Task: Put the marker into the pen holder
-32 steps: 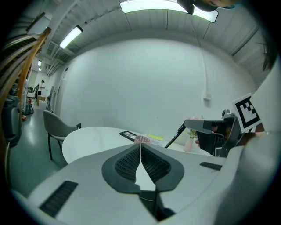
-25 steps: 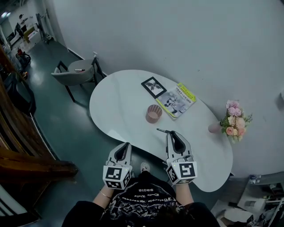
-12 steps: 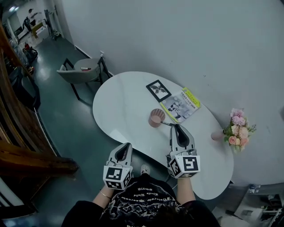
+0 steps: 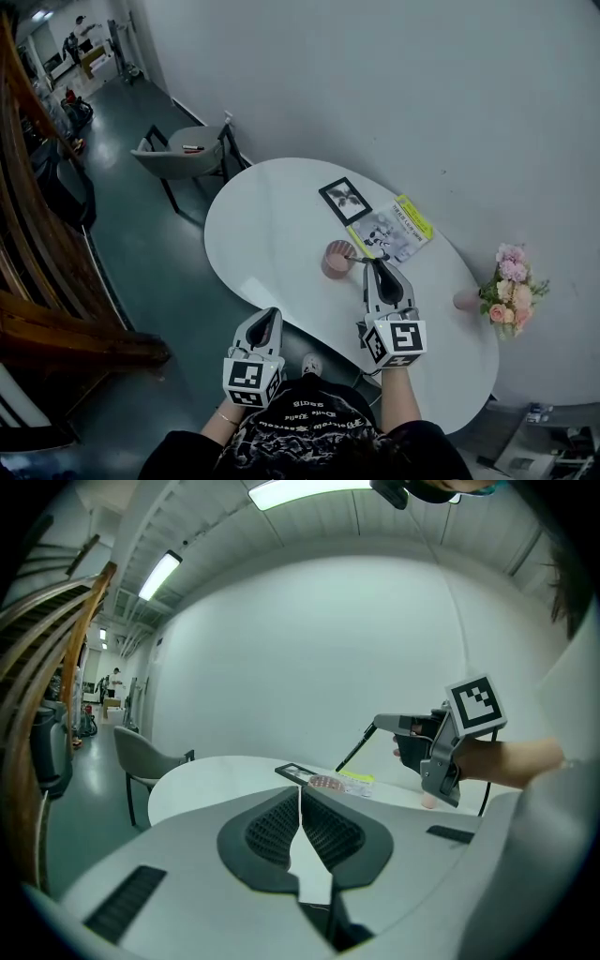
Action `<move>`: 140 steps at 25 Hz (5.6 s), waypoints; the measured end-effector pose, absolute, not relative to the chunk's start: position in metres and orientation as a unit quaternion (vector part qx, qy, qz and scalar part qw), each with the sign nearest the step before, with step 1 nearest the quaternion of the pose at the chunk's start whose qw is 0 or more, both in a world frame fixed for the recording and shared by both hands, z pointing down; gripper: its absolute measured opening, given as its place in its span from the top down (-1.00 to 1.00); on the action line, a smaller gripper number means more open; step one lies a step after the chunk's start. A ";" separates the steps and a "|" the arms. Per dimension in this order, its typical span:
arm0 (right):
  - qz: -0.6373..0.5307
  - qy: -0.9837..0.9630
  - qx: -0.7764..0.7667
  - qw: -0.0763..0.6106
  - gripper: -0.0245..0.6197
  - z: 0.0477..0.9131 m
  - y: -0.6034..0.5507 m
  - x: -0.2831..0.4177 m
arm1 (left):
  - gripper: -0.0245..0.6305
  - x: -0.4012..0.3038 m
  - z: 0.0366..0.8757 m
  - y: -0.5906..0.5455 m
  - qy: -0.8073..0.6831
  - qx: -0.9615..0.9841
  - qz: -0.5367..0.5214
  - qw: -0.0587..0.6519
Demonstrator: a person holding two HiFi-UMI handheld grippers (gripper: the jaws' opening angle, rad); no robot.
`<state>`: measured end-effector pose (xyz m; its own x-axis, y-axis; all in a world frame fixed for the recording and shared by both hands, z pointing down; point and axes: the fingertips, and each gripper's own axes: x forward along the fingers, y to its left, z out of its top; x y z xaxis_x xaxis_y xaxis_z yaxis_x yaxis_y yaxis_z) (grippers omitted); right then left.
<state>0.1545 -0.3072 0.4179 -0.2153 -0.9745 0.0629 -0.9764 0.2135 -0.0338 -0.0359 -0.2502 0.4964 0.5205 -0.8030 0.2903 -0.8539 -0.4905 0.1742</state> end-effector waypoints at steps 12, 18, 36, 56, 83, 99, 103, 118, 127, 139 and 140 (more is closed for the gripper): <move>0.060 -0.787 0.613 0.028 0.72 0.446 -0.340 0.162 | 0.85 -0.046 0.499 -0.260 -0.515 0.838 0.087 0.155; 0.075 -0.791 0.606 0.036 0.72 0.465 -0.352 0.162 | 0.85 -0.047 0.501 -0.264 -0.525 0.832 0.093 0.154; 0.100 -0.801 0.584 0.087 0.72 0.519 -0.374 0.150 | 0.85 -0.034 0.496 -0.269 -0.527 0.832 0.093 0.146; 0.125 -0.795 0.587 0.090 0.71 0.541 -0.384 0.149 | 0.85 -0.019 0.496 -0.274 -0.518 0.838 0.099 0.142; 0.141 -0.783 0.603 0.058 0.32 0.498 -0.334 0.164 | 0.85 -0.007 0.491 -0.268 -0.483 0.860 0.084 0.141; 0.130 -0.728 0.671 0.051 0.33 0.497 -0.264 0.189 | 0.85 -0.012 0.489 -0.262 -0.458 0.875 0.075 0.141; 0.136 -0.721 0.677 0.058 0.33 0.505 -0.246 0.188 | 0.85 -0.016 0.491 -0.260 -0.457 0.875 0.076 0.142; 0.120 -0.706 0.693 0.080 0.75 0.511 -0.205 0.180 | 0.85 -0.024 0.492 -0.247 -0.452 0.878 0.077 0.135; 0.105 -0.712 0.688 0.092 0.84 0.508 -0.193 0.175 | 0.85 -0.033 0.491 -0.244 -0.450 0.882 0.073 0.119; 0.077 -0.709 0.693 0.102 0.84 0.500 -0.186 0.178 | 0.85 -0.031 0.477 -0.237 -0.425 0.900 0.050 0.085; 0.075 -0.709 0.694 0.103 0.84 0.499 -0.186 0.178 | 0.85 -0.031 0.477 -0.236 -0.423 0.901 0.051 0.080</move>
<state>0.1780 -0.1860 0.4994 -0.0162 -0.9684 0.2490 -0.9990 0.0261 0.0365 -0.0307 -0.2360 0.4767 0.6368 -0.7544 0.1596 -0.7706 -0.6293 0.1003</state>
